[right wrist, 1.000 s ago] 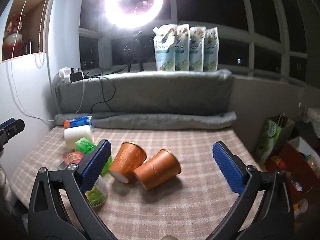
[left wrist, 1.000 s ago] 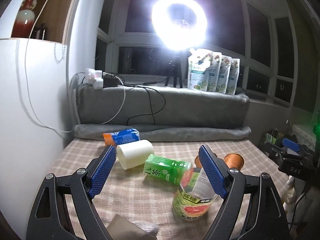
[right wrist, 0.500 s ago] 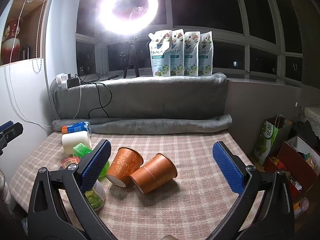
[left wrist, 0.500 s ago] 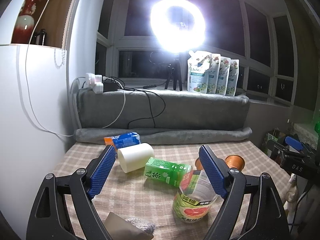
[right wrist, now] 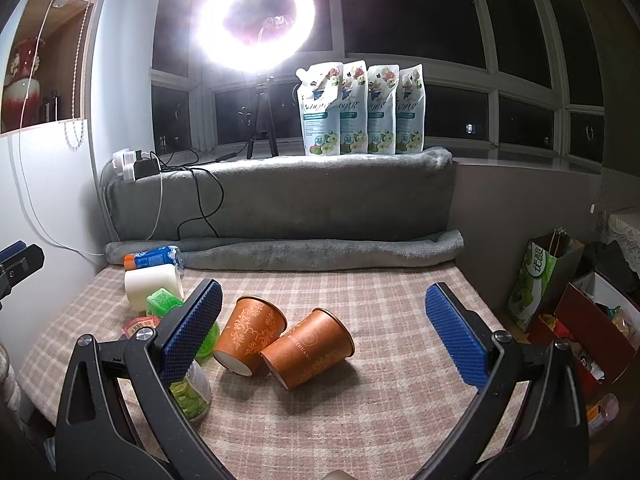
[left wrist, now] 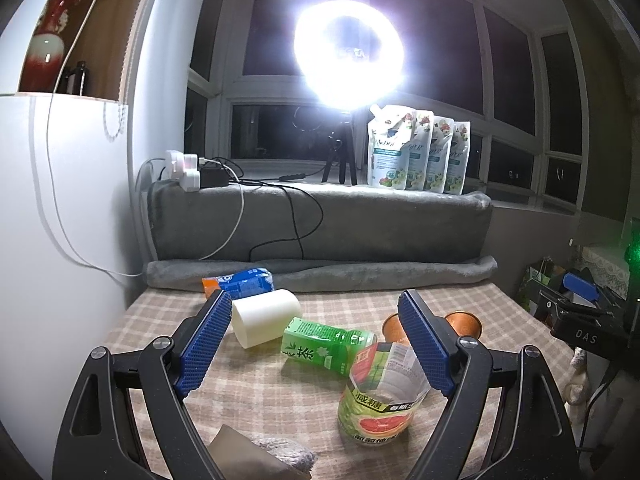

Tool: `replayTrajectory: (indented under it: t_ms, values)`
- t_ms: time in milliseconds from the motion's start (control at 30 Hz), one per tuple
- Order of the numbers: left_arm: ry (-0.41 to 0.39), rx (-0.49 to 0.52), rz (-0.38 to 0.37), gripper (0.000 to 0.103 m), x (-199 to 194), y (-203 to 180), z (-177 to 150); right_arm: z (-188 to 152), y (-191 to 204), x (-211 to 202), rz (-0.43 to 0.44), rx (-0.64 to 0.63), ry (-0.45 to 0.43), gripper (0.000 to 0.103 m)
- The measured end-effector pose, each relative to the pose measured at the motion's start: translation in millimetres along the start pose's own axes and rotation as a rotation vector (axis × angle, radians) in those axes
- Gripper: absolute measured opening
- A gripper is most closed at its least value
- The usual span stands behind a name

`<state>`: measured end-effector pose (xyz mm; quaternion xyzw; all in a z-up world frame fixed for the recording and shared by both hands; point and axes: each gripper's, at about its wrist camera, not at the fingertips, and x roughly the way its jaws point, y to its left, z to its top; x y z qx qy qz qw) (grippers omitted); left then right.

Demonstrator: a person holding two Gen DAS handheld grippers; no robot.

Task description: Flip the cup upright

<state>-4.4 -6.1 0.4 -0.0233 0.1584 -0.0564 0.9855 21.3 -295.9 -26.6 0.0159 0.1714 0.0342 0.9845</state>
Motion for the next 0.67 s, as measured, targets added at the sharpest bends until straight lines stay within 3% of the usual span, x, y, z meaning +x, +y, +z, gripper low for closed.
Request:
replayTrajectory:
  t_ms: [667]
  values:
    - [-0.018, 0.002, 0.006, 0.085, -3.9, -1.4, -0.1, 1.1, 0.7, -1.6, 0.001, -0.004, 0.003, 0.103]
